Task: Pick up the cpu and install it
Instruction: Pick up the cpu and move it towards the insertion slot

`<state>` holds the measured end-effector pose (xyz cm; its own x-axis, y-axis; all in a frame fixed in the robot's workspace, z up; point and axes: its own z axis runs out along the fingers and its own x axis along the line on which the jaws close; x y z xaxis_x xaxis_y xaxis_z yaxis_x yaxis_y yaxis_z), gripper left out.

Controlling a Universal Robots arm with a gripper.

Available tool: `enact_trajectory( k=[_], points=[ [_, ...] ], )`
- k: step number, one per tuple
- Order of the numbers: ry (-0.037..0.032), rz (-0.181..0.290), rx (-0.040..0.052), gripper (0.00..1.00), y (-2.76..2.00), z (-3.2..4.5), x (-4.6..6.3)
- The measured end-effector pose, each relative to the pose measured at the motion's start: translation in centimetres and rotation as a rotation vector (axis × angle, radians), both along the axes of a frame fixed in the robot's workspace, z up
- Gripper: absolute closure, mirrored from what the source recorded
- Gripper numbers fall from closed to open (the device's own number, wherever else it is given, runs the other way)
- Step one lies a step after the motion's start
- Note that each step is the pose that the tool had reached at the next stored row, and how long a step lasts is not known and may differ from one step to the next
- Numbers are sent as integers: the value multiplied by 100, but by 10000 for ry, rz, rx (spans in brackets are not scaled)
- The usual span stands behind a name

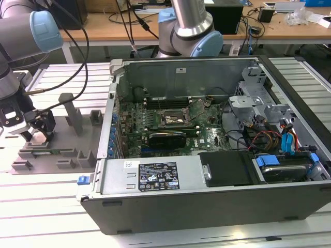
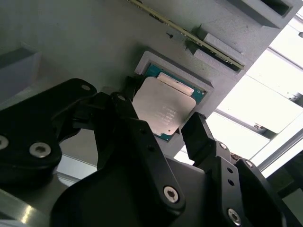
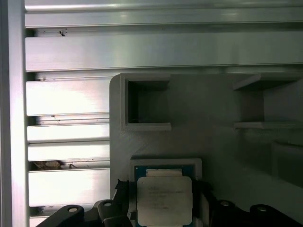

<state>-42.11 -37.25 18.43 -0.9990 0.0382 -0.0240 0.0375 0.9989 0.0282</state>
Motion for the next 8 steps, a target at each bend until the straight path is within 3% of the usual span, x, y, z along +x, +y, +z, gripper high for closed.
enact_trajectory(
  k=[8],
  points=[
    [-1, 0, -1, 34, 0, 28, 0]
  ],
)
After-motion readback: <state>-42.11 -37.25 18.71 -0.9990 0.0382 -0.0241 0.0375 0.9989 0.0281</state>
